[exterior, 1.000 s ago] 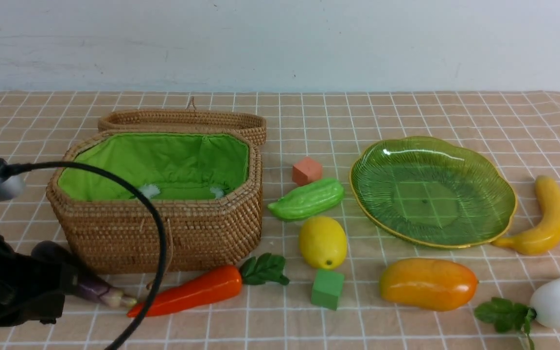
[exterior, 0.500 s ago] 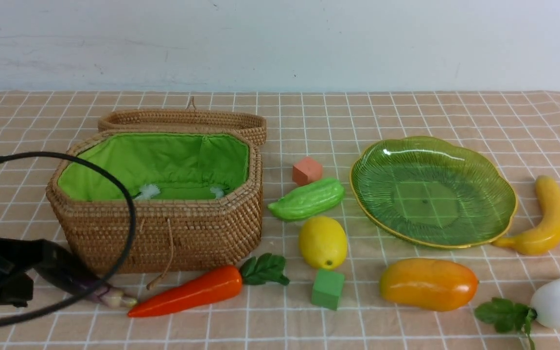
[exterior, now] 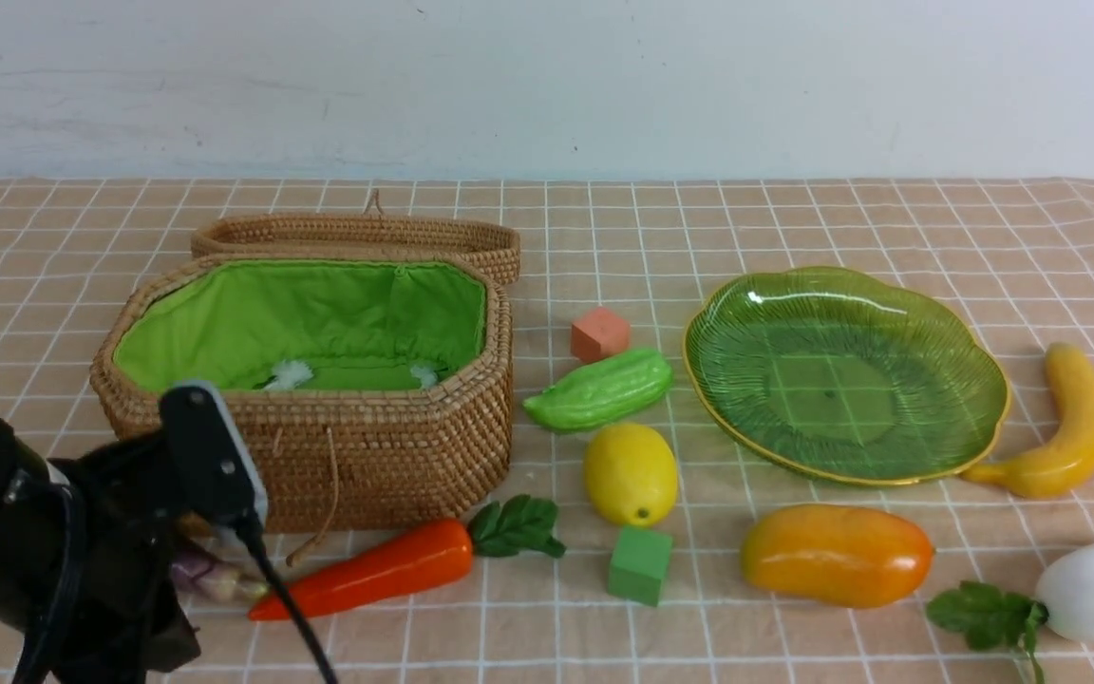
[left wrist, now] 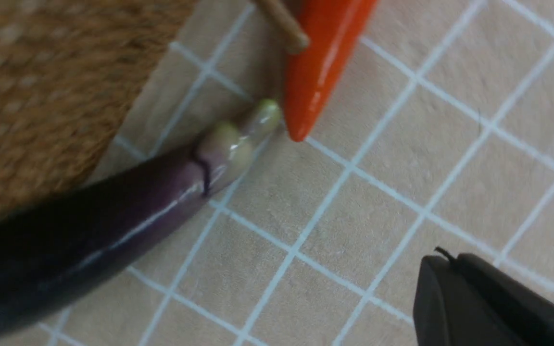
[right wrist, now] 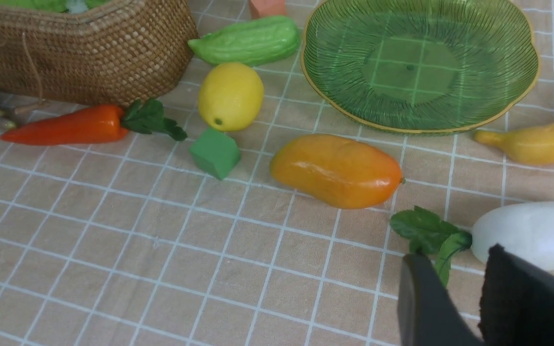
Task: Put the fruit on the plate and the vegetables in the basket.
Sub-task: Use the left arm to grab an eggplant and put it into the left basket
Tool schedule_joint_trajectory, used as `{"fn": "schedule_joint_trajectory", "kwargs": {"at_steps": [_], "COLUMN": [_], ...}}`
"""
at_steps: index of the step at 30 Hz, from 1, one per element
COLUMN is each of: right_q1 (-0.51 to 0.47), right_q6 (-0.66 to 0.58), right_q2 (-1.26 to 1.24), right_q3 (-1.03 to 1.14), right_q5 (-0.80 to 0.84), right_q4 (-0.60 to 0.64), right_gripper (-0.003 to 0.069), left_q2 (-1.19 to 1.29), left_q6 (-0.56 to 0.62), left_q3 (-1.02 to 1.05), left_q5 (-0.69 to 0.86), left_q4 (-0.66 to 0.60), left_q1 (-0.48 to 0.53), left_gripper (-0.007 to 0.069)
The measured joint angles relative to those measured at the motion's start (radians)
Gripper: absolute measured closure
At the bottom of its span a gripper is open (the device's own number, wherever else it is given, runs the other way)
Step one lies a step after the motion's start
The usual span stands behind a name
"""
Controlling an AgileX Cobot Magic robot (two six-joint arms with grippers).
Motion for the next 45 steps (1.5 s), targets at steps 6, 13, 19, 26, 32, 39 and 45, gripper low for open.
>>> {"fn": "schedule_joint_trajectory", "kwargs": {"at_steps": [6, 13, 19, 26, 32, 39, 45], "right_q1": [0.000, 0.001, 0.002, 0.002, 0.002, 0.002, 0.002], "right_q6": [0.000, 0.000, 0.000, 0.000, 0.000, -0.102, -0.363], "right_q2": [0.000, 0.000, 0.000, 0.000, 0.000, 0.000, 0.000], "right_q3": [0.000, 0.000, 0.000, 0.000, 0.000, 0.000, 0.000], "right_q5": [0.000, 0.000, 0.000, 0.000, 0.000, -0.027, 0.007], "right_q4": [0.002, 0.003, 0.003, 0.006, 0.008, 0.088, 0.323], "right_gripper": [0.0451, 0.0445, 0.0443, 0.0434, 0.0432, 0.0432, 0.0432], "left_q2": [0.065, 0.163, 0.230, 0.250, 0.251, 0.251, 0.267], "left_q6": [0.093, 0.209, 0.306, 0.318, 0.318, 0.318, 0.318], "left_q3": [-0.001, -0.007, -0.007, -0.012, -0.012, -0.012, -0.012], "left_q5": [-0.123, -0.263, -0.290, -0.369, -0.372, -0.424, -0.431], "left_q4": [0.138, 0.228, 0.251, 0.284, 0.287, 0.288, 0.291], "left_q1": [-0.013, -0.039, -0.039, -0.039, -0.039, -0.039, -0.039], "left_gripper": [0.0380, 0.0183, 0.0172, 0.0171, 0.0171, 0.0171, 0.0171]}}
